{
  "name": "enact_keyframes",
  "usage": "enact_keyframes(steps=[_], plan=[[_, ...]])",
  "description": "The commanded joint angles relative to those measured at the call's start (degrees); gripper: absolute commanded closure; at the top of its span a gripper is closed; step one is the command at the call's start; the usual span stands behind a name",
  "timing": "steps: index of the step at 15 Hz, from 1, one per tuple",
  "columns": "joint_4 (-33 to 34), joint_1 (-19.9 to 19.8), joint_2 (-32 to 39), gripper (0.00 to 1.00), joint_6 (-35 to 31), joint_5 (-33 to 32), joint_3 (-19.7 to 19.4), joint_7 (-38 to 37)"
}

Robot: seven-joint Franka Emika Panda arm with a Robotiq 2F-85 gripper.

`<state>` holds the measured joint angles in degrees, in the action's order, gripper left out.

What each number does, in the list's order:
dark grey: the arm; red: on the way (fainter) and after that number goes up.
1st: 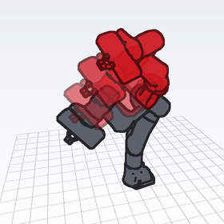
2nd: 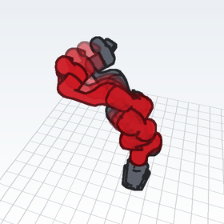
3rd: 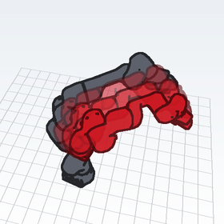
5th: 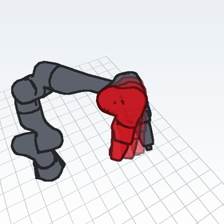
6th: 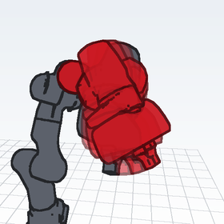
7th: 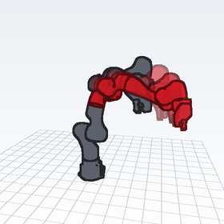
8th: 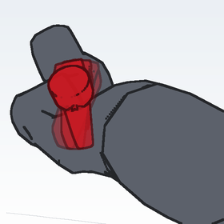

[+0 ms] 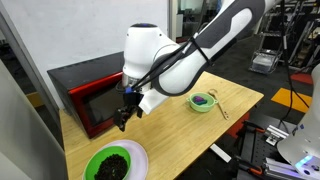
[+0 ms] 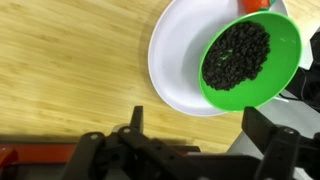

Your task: Close the microwave door, move the white plate to the right, remove the zucchini and purple grapes from the green pot and place them on the white plate

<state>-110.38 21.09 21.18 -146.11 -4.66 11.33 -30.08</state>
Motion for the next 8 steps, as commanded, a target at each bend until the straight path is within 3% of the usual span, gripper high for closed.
enact_keyframes(steps=[1, 8], plan=[[-2.59, -0.55, 0.17, 0.00, 0.39, 4.02, 0.06, 3.47], [-5.42, -0.72, 0.00, 0.00, 1.54, 5.30, -0.61, 3.56]])
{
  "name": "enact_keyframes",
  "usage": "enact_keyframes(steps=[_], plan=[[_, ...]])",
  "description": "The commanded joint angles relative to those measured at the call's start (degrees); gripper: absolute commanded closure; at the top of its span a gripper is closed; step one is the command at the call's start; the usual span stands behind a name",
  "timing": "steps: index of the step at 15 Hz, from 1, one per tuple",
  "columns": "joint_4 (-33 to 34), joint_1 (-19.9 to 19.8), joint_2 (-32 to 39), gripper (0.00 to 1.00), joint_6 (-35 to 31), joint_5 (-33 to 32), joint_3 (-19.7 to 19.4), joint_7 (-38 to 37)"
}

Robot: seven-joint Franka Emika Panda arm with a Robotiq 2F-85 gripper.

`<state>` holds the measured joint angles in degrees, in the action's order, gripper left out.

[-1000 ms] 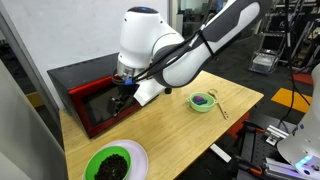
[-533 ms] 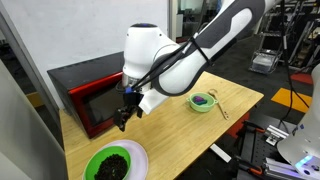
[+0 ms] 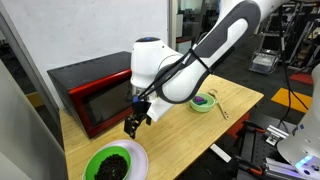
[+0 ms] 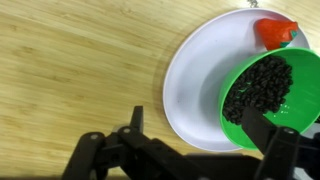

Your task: Close the microwave door, move the white plate to the right, remove the zucchini and purple grapes from the green pot and place them on the white plate

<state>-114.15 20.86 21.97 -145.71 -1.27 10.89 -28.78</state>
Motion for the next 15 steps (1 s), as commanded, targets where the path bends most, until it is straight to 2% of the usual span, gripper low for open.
enact_keyframes(steps=[1, 8, 15], plan=[[-2.07, -0.57, -0.67, 0.00, 0.94, 1.93, -0.20, 2.39], [-5.20, -0.60, 0.74, 0.00, -1.77, 2.71, -0.36, 1.97], [-4.03, 1.01, 5.73, 0.00, -6.15, 1.55, -1.70, 0.44]])
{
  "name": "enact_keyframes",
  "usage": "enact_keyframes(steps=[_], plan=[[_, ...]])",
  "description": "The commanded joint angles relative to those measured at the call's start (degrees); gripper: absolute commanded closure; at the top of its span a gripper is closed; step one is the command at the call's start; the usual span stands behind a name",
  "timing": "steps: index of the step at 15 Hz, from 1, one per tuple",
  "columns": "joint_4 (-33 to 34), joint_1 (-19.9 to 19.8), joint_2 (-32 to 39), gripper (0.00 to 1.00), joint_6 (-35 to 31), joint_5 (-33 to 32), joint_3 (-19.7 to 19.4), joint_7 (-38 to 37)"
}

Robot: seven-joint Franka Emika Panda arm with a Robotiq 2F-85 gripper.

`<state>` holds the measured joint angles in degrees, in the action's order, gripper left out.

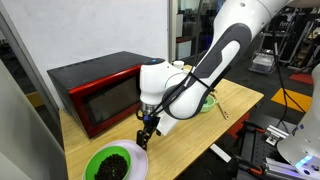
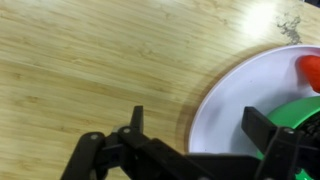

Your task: Close the microwave door, move the white plate to the right, remove the zucchini and purple grapes from the green pot and place them on the white plate

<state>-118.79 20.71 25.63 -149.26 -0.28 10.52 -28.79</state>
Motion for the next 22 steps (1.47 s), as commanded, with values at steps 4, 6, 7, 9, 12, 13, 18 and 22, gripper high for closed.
enact_keyframes(steps=[4, 6, 7, 9, 12, 13, 18, 22], plan=[[2.12, 3.00, 4.82, 0.00, -5.20, -0.44, -3.31, -0.51], [3.10, 3.90, 6.13, 0.00, -6.03, -0.41, -4.13, -0.62], [3.68, 4.12, 6.60, 0.00, -6.07, -0.19, -4.33, -0.46], [4.64, 4.75, 7.51, 0.00, -6.32, -0.04, -4.77, -0.45], [5.80, 5.44, 8.57, 0.00, -6.51, 0.06, -5.26, -0.44], [6.06, 5.66, 8.86, 0.00, -6.67, 0.04, -5.42, -0.48], [7.39, 6.37, 9.96, 0.00, -6.32, -0.03, -5.84, -0.68], [7.61, 6.46, 10.40, 0.00, -6.10, 0.12, -6.03, -0.61]])
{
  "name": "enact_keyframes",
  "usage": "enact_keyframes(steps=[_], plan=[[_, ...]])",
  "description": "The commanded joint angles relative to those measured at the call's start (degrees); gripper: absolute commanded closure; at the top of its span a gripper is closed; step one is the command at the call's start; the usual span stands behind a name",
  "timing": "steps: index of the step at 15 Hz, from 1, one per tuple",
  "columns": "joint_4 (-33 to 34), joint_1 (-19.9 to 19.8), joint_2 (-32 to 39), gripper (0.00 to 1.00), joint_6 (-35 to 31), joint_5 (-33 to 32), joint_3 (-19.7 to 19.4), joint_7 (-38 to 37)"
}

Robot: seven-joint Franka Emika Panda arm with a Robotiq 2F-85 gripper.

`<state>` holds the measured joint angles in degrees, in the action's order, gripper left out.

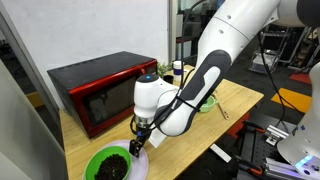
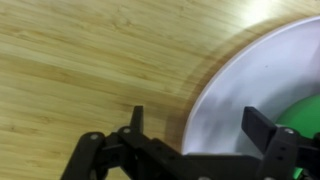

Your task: Close the microwave door, move the white plate to the right, remove the zucchini and purple grapes from the green pot and place them on the white plate

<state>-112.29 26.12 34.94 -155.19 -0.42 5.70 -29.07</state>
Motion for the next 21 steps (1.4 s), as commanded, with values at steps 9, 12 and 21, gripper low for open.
enact_keyframes(steps=[9, 12, 21], plan=[[0.73, 1.28, 1.01, 0.56, -0.70, 0.35, -1.50, -0.62], [0.76, 1.43, 0.77, 0.76, -0.96, 0.30, -1.46, -0.60], [-0.29, 0.48, 0.06, 1.00, -1.70, 1.00, -1.00, 0.10]])
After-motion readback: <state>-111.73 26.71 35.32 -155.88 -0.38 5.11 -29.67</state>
